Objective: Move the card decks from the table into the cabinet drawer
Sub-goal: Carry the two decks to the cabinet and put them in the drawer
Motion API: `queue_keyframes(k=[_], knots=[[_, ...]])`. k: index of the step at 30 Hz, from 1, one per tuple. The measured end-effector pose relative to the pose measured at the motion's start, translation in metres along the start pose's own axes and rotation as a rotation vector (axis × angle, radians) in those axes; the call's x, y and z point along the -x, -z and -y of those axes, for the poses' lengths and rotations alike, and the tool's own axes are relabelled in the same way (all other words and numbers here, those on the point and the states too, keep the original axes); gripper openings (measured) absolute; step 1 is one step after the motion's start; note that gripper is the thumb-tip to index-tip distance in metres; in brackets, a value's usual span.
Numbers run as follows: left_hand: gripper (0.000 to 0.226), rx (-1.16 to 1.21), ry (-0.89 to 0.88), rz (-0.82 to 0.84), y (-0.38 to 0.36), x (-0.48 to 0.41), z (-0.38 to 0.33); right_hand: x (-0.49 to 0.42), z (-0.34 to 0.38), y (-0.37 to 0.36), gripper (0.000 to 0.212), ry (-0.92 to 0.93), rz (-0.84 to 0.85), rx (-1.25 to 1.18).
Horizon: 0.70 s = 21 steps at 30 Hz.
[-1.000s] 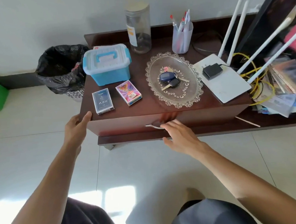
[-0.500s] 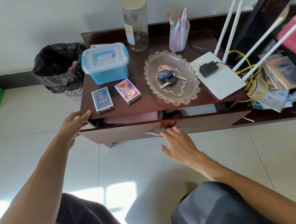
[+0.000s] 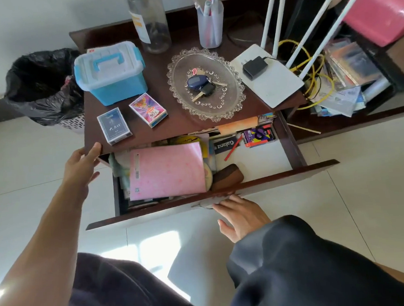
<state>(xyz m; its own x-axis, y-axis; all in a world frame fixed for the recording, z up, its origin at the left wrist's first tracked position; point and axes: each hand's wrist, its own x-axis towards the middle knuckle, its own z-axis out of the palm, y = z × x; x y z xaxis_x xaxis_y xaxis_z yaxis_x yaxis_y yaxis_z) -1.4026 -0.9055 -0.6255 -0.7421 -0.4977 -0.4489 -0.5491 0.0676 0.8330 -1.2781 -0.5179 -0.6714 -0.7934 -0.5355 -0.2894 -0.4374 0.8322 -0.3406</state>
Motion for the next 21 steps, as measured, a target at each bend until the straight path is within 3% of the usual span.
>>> queue_keyframes(k=[10,12,16,18,21], knots=[[0.058,0.043,-0.018,-0.033,-0.006,0.001,0.006,0.011,0.003,0.004,0.057,-0.003,0.250,0.069],[0.059,0.042,-0.015,-0.040,-0.006,0.001,0.005,0.014,-0.003,0.025,0.056,-0.037,0.342,-0.114],[0.059,0.062,-0.025,-0.061,-0.009,0.004,0.006,0.020,-0.021,0.095,0.032,-0.184,0.511,-0.792],[0.057,0.074,-0.033,-0.091,-0.012,0.006,0.008,0.014,-0.025,0.129,0.025,-0.114,0.503,-0.879],[0.054,0.099,-0.040,-0.115,-0.016,0.006,0.012,-0.018,-0.016,0.164,0.019,-0.054,0.292,-0.833]])
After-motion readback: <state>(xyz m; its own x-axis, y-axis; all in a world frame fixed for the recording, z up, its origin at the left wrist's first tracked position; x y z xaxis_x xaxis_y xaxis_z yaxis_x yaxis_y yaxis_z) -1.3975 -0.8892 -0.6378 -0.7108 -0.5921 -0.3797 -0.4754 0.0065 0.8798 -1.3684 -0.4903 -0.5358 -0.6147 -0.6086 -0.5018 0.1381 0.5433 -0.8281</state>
